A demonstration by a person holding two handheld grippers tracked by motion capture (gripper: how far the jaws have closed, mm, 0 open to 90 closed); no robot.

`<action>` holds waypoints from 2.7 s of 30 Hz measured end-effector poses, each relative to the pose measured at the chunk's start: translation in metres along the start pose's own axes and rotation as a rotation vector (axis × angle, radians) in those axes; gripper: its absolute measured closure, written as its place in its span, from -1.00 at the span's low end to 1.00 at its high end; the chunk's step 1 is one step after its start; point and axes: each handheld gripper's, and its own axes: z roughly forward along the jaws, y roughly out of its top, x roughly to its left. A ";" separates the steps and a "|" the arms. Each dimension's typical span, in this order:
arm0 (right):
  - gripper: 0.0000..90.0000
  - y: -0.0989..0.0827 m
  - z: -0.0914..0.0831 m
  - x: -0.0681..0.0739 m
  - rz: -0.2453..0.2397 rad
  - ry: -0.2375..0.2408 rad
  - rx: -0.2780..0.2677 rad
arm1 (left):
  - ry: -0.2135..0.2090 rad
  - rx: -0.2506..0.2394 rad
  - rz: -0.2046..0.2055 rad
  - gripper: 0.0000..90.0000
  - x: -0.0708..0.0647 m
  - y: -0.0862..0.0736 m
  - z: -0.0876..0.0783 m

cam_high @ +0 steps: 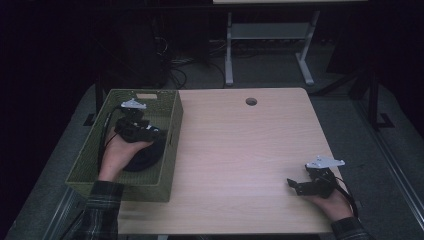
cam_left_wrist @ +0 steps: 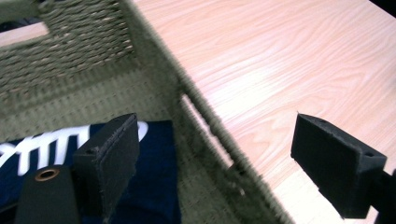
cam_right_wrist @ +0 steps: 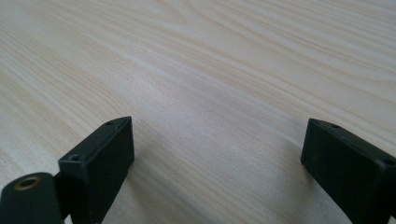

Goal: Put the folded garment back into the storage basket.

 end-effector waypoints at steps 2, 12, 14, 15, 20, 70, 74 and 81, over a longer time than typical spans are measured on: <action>-0.81 0.000 0.000 0.000 -0.002 0.002 0.001 | -0.008 0.001 0.012 -0.68 -0.005 0.004 0.002; -0.82 0.000 0.000 0.000 -0.002 0.004 0.003 | -0.056 -0.015 0.053 -0.68 -0.030 0.017 0.011; -0.83 0.000 0.000 0.000 -0.003 0.005 0.003 | -0.074 -0.022 0.057 -0.68 -0.036 0.019 0.014; -0.83 0.000 0.000 0.000 -0.004 0.005 0.003 | -0.085 -0.022 0.064 -0.68 -0.042 0.021 0.019; -0.85 0.000 0.001 0.000 -0.007 0.007 0.004 | -0.109 -0.024 0.078 -0.68 -0.053 0.023 0.027; -0.85 0.000 0.001 0.000 -0.008 0.007 0.004 | -0.196 0.027 0.202 -0.68 -0.149 -0.039 0.138; -0.85 0.000 0.001 0.000 -0.008 0.007 0.004 | -0.187 0.042 0.214 -0.68 -0.149 -0.045 0.145; -0.85 0.000 0.001 0.000 -0.008 0.007 0.004 | -0.183 0.069 0.230 -0.70 -0.149 -0.054 0.154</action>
